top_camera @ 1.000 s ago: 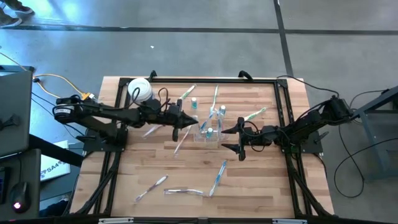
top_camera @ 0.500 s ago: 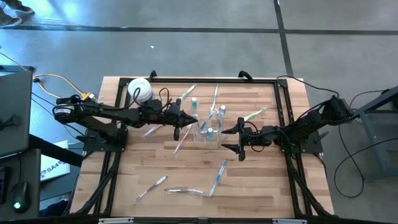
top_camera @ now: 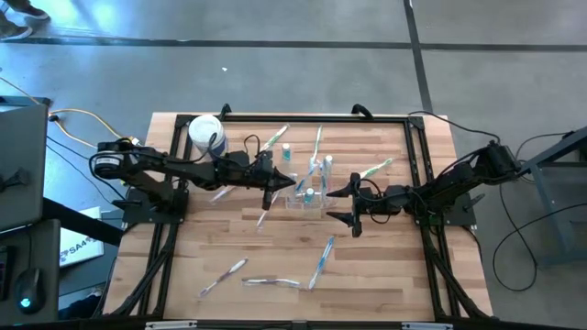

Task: Pick & Place toothbrushing station
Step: Put the top violet toothbrush into the left section of the transparent organizer

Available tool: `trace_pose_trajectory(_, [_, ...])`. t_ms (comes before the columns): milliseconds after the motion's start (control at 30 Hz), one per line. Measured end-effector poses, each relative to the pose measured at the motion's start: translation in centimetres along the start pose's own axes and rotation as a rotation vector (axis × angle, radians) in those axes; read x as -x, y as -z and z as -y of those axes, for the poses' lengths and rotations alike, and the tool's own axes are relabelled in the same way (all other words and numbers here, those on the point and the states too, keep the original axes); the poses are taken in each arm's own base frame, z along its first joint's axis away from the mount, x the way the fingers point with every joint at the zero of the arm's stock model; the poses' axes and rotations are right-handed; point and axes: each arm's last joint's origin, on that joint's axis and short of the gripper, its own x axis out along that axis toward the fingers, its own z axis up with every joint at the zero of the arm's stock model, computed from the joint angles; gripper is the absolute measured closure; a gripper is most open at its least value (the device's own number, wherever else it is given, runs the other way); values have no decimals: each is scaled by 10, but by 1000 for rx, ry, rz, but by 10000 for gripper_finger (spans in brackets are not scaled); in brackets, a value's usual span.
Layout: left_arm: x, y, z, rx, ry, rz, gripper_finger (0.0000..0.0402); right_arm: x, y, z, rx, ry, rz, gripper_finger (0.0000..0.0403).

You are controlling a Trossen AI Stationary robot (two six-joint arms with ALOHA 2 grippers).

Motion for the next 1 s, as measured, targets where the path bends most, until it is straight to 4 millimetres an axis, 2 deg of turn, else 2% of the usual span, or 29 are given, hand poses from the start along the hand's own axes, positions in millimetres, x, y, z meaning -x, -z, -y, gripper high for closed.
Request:
trace_pose_trajectory(333, [0,8,-2,104,-53,-77,401,0,1,0,1,0,-5,140])
trace_pose_trajectory(1000, [1,13,-4,109,-91,-122,395,0,1,0,1,0,-7,140])
